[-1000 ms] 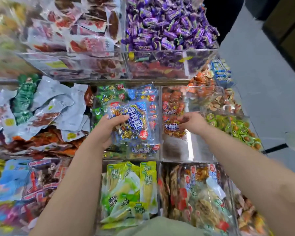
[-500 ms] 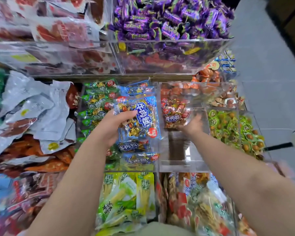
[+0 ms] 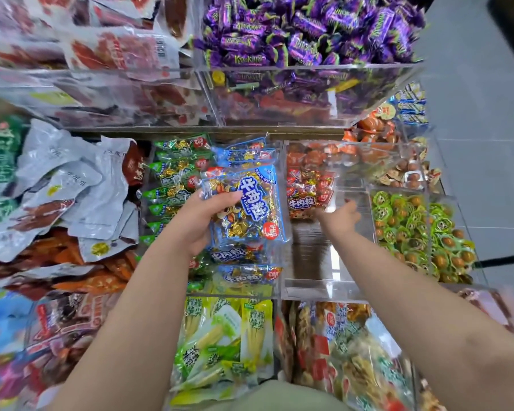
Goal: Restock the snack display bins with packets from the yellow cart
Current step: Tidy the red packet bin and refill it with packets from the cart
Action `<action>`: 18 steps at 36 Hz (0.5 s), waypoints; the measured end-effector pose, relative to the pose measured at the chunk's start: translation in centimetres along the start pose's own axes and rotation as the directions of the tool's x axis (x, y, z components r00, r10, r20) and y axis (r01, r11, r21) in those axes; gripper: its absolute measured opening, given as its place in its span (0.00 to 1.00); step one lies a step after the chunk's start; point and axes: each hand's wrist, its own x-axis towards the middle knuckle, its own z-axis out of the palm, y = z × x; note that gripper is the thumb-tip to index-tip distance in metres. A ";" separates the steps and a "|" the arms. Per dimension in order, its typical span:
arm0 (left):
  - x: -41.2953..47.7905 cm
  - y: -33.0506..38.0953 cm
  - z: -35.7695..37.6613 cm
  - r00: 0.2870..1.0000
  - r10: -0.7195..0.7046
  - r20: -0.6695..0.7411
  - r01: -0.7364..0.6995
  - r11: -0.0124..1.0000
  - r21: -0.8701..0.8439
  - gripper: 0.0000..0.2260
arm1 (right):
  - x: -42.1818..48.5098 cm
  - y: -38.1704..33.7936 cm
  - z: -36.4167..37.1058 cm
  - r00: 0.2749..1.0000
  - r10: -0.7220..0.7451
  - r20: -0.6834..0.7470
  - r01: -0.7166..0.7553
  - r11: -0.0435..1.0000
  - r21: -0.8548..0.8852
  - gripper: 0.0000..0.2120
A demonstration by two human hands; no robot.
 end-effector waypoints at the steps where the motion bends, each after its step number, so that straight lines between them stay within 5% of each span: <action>1: -0.2 0.1 0.1 1.000 0.012 -0.007 -0.012 1.000 0.011 0.16 | -0.9 -0.4 -0.7 0.998 -0.058 -0.032 0.060 0.996 0.071 0.32; 4: -1.2 0.4 0.4 0.999 0.049 -0.010 -0.048 0.996 0.077 0.17 | -4.8 -2.0 -2.9 0.949 -0.314 -0.001 0.296 0.894 0.337 0.01; 6: -1.9 0.5 0.6 0.996 0.082 -0.023 -0.078 0.984 0.158 0.28 | -8.1 -3.4 -4.2 0.896 -0.418 0.148 0.291 0.807 0.514 0.08; 8: -2.7 0.6 1.1 0.993 0.102 -0.058 -0.088 0.973 0.212 0.34 | -11.0 -4.5 -4.7 0.802 -0.498 0.331 0.265 0.792 0.550 0.04; 11: -3.6 0.4 1.8 0.985 0.156 -0.072 -0.136 0.964 0.228 0.31 | -14.0 -5.0 -4.7 0.694 -0.525 0.492 0.385 0.849 0.363 0.32; 13: -4.4 0.5 2.1 0.976 0.187 -0.108 -0.159 0.961 0.226 0.37 | -15.7 -5.1 -4.7 0.714 -0.501 0.489 0.398 0.865 0.306 0.45; 15: -5.2 0.6 2.0 0.973 0.201 -0.112 -0.172 0.959 0.226 0.44 | -16.9 -5.0 -5.1 0.729 -0.507 0.461 0.393 0.860 0.326 0.40; 18: -6.5 0.6 1.3 0.954 0.267 -0.134 -0.244 0.956 0.166 0.24 | -18.2 -4.2 -5.6 0.749 -0.509 0.424 0.341 0.845 0.412 0.21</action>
